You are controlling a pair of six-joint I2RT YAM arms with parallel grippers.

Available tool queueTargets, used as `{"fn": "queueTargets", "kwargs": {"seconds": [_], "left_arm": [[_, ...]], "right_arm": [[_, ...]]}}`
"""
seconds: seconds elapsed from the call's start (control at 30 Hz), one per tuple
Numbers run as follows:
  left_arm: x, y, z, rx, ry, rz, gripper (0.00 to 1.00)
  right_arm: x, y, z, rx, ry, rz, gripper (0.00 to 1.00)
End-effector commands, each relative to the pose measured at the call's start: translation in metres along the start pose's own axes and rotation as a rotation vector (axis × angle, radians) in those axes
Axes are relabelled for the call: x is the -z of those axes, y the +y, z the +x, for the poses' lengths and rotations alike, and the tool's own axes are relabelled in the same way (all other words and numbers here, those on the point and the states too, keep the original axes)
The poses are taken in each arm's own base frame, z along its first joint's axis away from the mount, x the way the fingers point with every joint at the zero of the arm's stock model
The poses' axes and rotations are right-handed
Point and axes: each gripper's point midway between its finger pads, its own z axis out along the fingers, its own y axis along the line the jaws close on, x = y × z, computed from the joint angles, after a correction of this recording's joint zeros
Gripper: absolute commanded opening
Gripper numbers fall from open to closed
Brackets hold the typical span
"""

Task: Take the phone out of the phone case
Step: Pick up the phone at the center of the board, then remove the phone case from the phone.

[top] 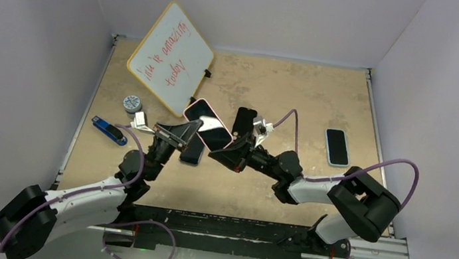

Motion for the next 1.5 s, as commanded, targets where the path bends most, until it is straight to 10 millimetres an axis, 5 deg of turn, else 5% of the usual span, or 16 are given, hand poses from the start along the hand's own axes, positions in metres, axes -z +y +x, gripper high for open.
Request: {"fn": "queueTargets", "kwargs": {"seconds": [0.0, 0.3, 0.97, 1.47], "left_arm": [[-0.006, -0.017, 0.009, 0.003, 0.065, 0.021, 0.00], [-0.016, -0.016, 0.021, -0.062, 0.203, -0.032, 0.00], [-0.021, -0.021, 0.014, -0.191, 0.322, 0.015, 0.00], [-0.007, -0.055, 0.014, -0.341, 0.289, 0.317, 0.00]], "right_arm": [[0.002, 0.008, -0.018, 0.248, -0.086, -0.062, 0.02], [0.005, -0.005, -0.015, 0.507, -0.014, -0.019, 0.00], [0.013, -0.026, -0.010, 0.709, 0.118, 0.065, 0.00], [-0.003, 0.064, -0.035, 0.323, -0.063, -0.294, 0.00]]}}
